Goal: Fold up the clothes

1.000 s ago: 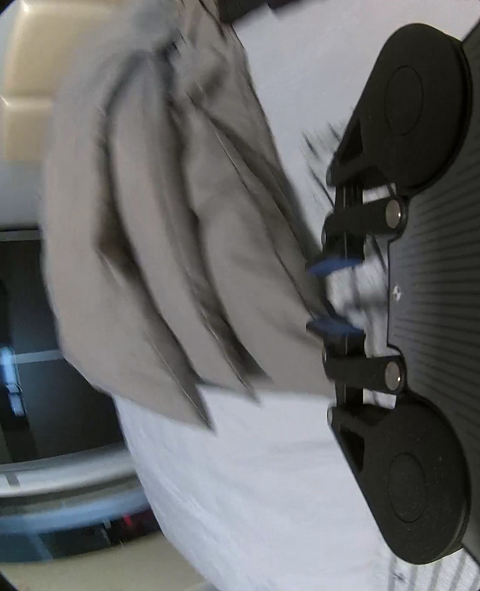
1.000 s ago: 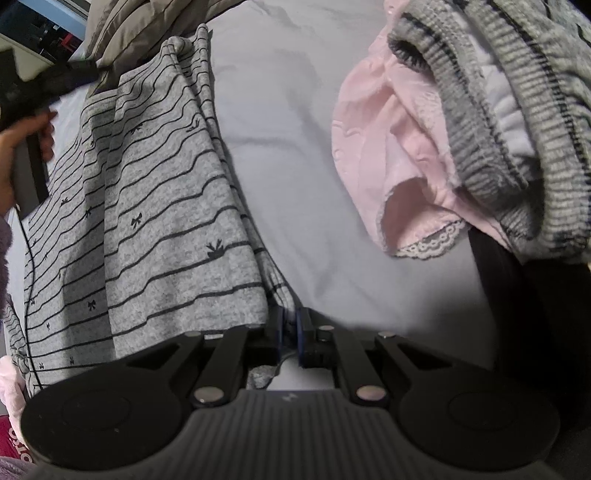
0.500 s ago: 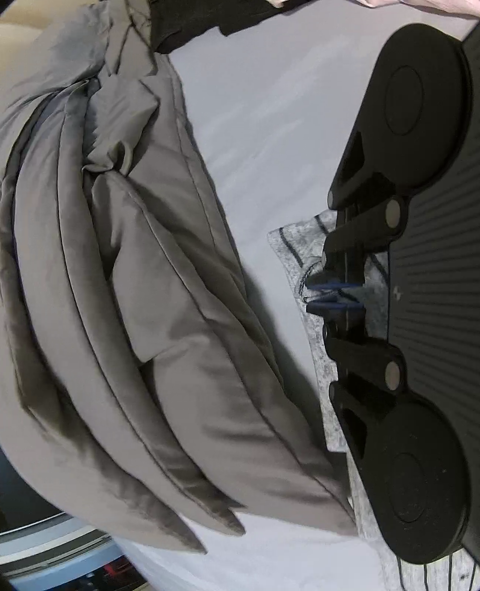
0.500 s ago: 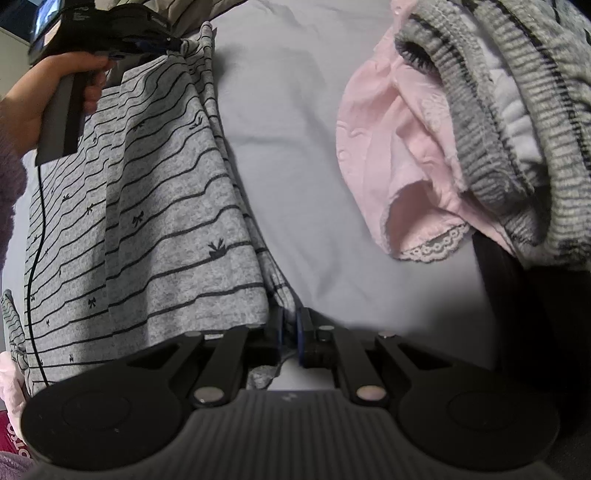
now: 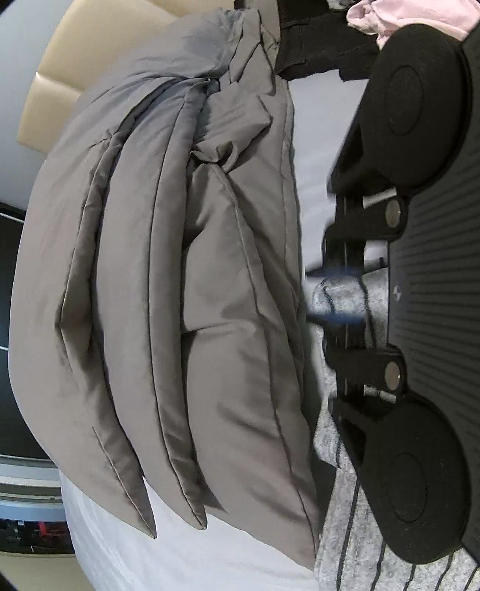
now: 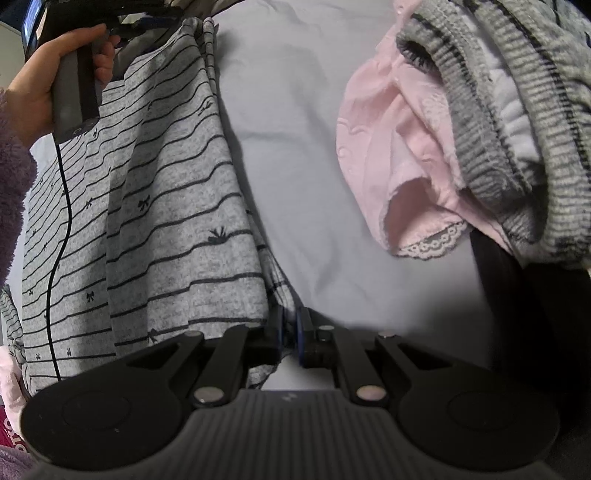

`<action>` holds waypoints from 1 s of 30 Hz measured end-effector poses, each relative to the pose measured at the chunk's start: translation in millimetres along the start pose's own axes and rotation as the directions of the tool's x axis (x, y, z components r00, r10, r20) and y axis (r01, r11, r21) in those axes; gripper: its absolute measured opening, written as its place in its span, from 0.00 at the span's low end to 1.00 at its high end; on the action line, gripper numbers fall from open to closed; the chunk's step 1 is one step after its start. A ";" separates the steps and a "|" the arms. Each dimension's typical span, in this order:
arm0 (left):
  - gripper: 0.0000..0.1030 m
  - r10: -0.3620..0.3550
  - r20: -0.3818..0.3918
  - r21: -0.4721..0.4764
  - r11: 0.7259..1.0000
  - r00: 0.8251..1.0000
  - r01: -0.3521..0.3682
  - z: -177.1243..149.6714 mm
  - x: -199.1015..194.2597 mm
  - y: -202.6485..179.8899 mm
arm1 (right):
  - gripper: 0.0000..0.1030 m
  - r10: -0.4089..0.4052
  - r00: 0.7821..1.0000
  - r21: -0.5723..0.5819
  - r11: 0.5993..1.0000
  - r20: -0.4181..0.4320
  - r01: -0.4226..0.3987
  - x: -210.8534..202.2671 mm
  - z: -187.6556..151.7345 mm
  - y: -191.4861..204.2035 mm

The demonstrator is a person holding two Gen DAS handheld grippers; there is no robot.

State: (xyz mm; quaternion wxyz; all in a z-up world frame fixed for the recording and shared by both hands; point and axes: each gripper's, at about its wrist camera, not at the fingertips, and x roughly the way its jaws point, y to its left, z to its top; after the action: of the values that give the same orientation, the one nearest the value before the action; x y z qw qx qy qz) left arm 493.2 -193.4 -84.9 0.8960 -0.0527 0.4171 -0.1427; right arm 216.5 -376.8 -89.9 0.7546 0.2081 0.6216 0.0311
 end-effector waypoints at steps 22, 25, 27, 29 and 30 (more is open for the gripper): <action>0.39 -0.056 0.012 0.101 0.993 0.998 0.055 -92.1 -262.6 29.9 | 0.13 0.172 0.985 -0.179 0.969 0.001 -0.169 -49.5 -58.8 43.4; 0.42 -0.050 0.030 0.074 0.996 0.998 0.047 -112.8 -307.2 40.5 | 0.13 0.234 0.971 -0.248 0.939 -0.048 -0.239 -41.7 -89.5 70.0; 0.46 -0.031 0.044 0.056 0.998 0.999 0.029 -126.5 -335.9 53.4 | 0.13 0.241 0.967 -0.290 0.923 -0.082 -0.255 -32.9 -112.6 83.3; 0.46 -0.001 0.051 0.039 0.999 0.999 -0.001 -139.9 -363.7 71.2 | 0.13 0.224 0.968 -0.320 0.914 -0.112 -0.248 -22.9 -130.2 90.0; 0.47 0.017 0.055 0.029 0.999 0.998 -0.019 -146.2 -376.4 80.0 | 0.13 0.206 0.971 -0.330 0.914 -0.124 -0.236 -16.4 -137.5 91.2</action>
State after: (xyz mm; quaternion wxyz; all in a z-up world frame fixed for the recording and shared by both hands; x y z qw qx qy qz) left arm 168.6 -0.7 79.3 0.9091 -0.0397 0.3906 -0.1391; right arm 101.4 -260.8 -61.9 0.7433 0.1411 0.6110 0.2329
